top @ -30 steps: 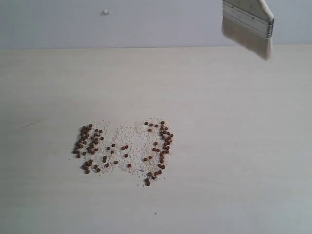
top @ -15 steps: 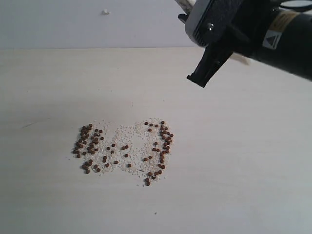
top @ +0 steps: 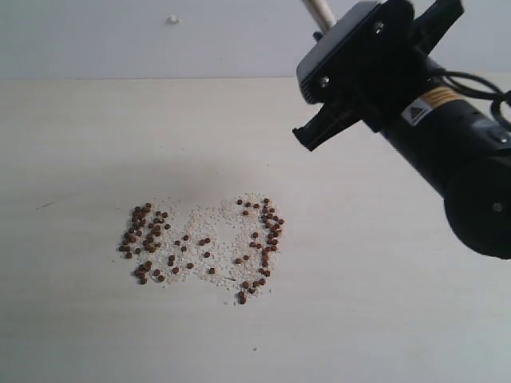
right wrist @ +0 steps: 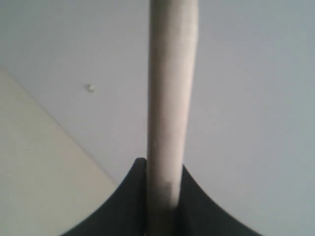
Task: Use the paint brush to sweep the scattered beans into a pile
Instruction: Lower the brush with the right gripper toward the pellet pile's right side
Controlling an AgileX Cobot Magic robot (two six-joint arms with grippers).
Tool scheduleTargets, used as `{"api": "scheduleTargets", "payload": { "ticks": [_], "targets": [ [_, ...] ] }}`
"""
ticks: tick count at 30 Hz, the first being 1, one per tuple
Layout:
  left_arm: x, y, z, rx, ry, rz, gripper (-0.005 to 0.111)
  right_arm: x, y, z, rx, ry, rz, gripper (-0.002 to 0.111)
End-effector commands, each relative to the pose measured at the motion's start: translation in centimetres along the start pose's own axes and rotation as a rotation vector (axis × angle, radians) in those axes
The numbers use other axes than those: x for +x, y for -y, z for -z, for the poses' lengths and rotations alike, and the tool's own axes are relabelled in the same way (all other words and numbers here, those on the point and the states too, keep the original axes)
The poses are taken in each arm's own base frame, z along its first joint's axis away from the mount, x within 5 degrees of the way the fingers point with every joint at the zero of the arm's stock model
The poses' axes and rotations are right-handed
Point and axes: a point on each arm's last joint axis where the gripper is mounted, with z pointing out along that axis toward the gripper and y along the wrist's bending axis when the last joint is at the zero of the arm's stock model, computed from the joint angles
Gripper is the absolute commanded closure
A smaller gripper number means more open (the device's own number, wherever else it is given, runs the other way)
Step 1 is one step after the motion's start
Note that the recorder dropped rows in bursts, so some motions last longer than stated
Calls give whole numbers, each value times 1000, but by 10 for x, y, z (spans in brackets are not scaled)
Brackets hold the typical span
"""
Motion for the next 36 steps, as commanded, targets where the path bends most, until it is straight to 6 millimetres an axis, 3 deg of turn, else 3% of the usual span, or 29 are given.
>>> {"api": "scheduleTargets", "payload": {
  "ticks": [1, 5, 12, 22, 36],
  "targets": [
    [0, 0, 1, 6, 3, -4, 107, 22, -25, -9, -80, -51, -37, 108],
    [0, 0, 1, 6, 3, -4, 107, 36, -40, -13, -50, -111, -108, 108],
    [0, 0, 1, 6, 3, -4, 107, 38, -63, -11, -52, -114, -131, 108],
    [0, 0, 1, 6, 3, -6, 107, 52, -74, -17, 24, -147, -332, 108],
    [0, 1, 1, 11, 3, -6, 107, 52, -98, -52, -72, -231, -378, 108]
  ]
}}
